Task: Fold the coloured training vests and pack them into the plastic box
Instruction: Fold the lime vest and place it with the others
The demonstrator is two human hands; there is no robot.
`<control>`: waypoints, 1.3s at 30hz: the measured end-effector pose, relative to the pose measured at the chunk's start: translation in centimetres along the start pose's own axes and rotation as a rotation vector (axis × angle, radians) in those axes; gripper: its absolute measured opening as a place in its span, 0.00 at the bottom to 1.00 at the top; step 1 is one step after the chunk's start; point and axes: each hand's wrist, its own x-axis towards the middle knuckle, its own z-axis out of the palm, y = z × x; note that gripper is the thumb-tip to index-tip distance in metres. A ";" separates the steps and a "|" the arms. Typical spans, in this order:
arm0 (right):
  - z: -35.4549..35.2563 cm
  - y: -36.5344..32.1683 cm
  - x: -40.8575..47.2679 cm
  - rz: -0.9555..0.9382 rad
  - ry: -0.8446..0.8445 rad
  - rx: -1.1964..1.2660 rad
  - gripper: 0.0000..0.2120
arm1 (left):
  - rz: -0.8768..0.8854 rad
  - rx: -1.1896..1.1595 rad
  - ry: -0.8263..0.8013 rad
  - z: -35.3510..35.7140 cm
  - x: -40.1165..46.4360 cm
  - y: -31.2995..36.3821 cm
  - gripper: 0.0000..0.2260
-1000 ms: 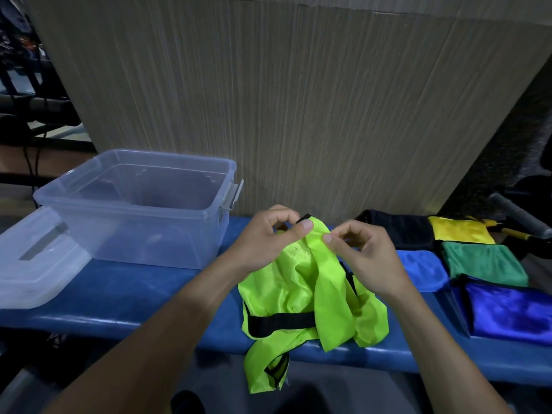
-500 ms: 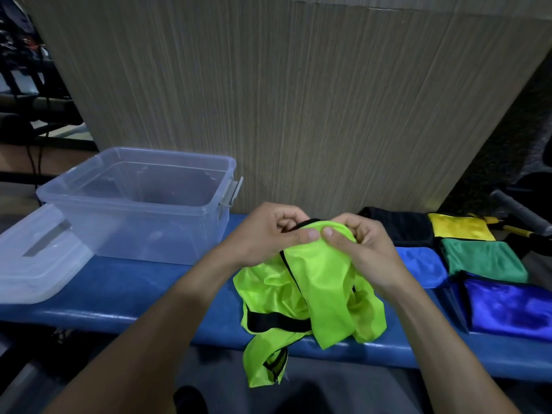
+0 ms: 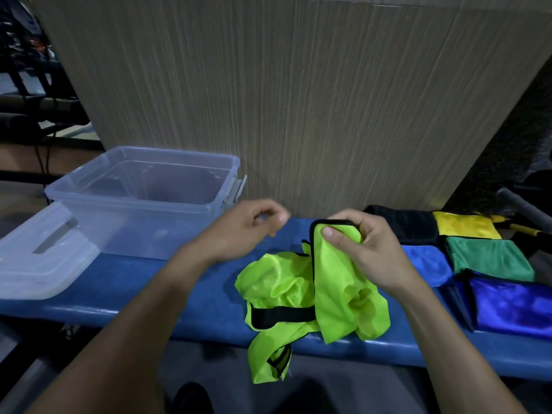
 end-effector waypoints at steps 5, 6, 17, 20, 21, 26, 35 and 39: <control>-0.3 0.5 0.0 -0.016 -0.101 -0.086 0.04 | -0.300 0.475 -0.466 -1.3 -1.4 -3.9 0.30; -0.2 0.7 0.1 -0.014 -0.137 -0.088 0.04 | -0.234 0.428 -0.466 -1.2 -1.4 -4.1 0.25; 2.1 1.4 0.4 -0.101 -0.113 -0.260 0.02 | -0.105 -0.312 -0.153 -0.4 -1.2 -0.2 0.11; 0.0 1.9 0.6 -0.125 0.068 -0.305 0.02 | -0.218 -0.292 -0.252 -1.8 -1.5 -0.8 0.14; -0.6 2.1 0.5 -0.114 0.111 -0.308 0.02 | -0.253 -0.286 -0.280 -2.3 -1.6 -1.1 0.13; -1.6 3.0 0.3 -0.016 0.189 -0.325 0.05 | -0.282 -0.200 -0.287 -3.7 -1.9 -2.2 0.10; -1.1 3.3 -0.3 0.210 0.108 -0.547 0.11 | -0.172 -0.713 0.197 -3.1 -0.7 0.1 0.15; -2.3 4.2 -0.2 0.321 0.223 -0.639 0.08 | -0.161 -0.727 0.269 -2.7 -0.5 0.2 0.09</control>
